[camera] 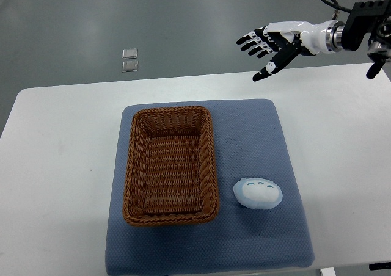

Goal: Place blue toy in brown basket
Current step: 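Raise the right hand and swing it over the cushion toward the toy, then lower the right hand onto the white egg-shaped toy and close fingers, then lift the toy with the right hand up off the cushion, then carry the toy over the wicker basket and lower it inside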

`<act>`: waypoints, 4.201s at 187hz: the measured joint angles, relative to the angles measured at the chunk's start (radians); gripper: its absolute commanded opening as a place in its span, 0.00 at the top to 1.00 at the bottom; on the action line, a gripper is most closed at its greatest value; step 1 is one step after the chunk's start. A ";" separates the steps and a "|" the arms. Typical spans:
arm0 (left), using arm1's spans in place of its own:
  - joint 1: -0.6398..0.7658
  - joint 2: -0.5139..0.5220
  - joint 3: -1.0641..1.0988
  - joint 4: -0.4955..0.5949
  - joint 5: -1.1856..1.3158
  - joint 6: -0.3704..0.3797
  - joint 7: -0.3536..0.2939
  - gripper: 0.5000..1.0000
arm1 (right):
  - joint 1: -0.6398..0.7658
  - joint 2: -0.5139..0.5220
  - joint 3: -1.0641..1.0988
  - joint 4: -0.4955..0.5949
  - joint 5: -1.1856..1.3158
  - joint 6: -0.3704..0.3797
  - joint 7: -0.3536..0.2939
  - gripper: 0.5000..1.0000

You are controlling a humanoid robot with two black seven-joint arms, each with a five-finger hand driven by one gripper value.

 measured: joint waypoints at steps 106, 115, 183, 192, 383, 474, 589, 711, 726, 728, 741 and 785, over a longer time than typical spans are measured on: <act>-0.008 0.000 0.001 -0.012 -0.002 0.000 0.000 0.00 | 0.593 -0.159 -0.568 0.441 0.247 0.088 -0.189 0.17; -0.008 0.000 0.001 -0.011 -0.003 0.000 0.000 0.00 | 0.608 -0.167 -0.578 0.465 0.278 0.088 -0.192 0.17; -0.008 0.000 0.001 -0.003 -0.003 0.000 0.000 0.00 | 0.493 -0.226 -0.585 0.542 0.314 0.057 -0.159 0.17; -0.008 0.000 0.001 -0.002 -0.003 0.000 0.000 0.00 | 0.468 -0.226 -0.583 0.543 0.312 0.045 -0.157 0.17; -0.008 0.000 0.011 -0.008 -0.003 0.001 0.000 0.00 | -0.023 -0.193 -0.466 0.561 0.106 -0.265 -0.014 0.17; -0.007 0.000 0.012 -0.011 -0.003 0.000 0.000 0.00 | -0.203 -0.141 -0.365 0.509 0.048 -0.308 -0.011 0.18; -0.007 0.000 0.012 -0.007 -0.003 0.000 0.000 0.00 | -0.289 -0.077 -0.311 0.455 -0.004 -0.322 -0.009 0.71; -0.007 0.000 0.012 -0.001 -0.003 0.002 0.000 0.00 | 0.064 -0.132 -0.232 0.442 -0.002 -0.188 -0.003 1.00; -0.008 0.000 0.012 -0.006 -0.003 0.002 0.000 0.00 | 0.127 -0.083 -0.237 0.414 0.025 -0.193 -0.004 1.00; -0.008 0.000 0.012 -0.006 -0.003 0.002 0.000 0.00 | 0.135 -0.075 -0.238 0.409 0.029 -0.194 -0.004 1.00; -0.008 0.000 0.012 -0.009 -0.003 0.002 0.000 0.00 | 0.183 -0.016 -0.243 0.367 0.050 -0.196 -0.004 1.00; -0.008 0.000 0.012 -0.010 -0.003 0.002 0.000 0.00 | 0.273 0.237 -0.320 0.200 0.064 -0.224 -0.004 1.00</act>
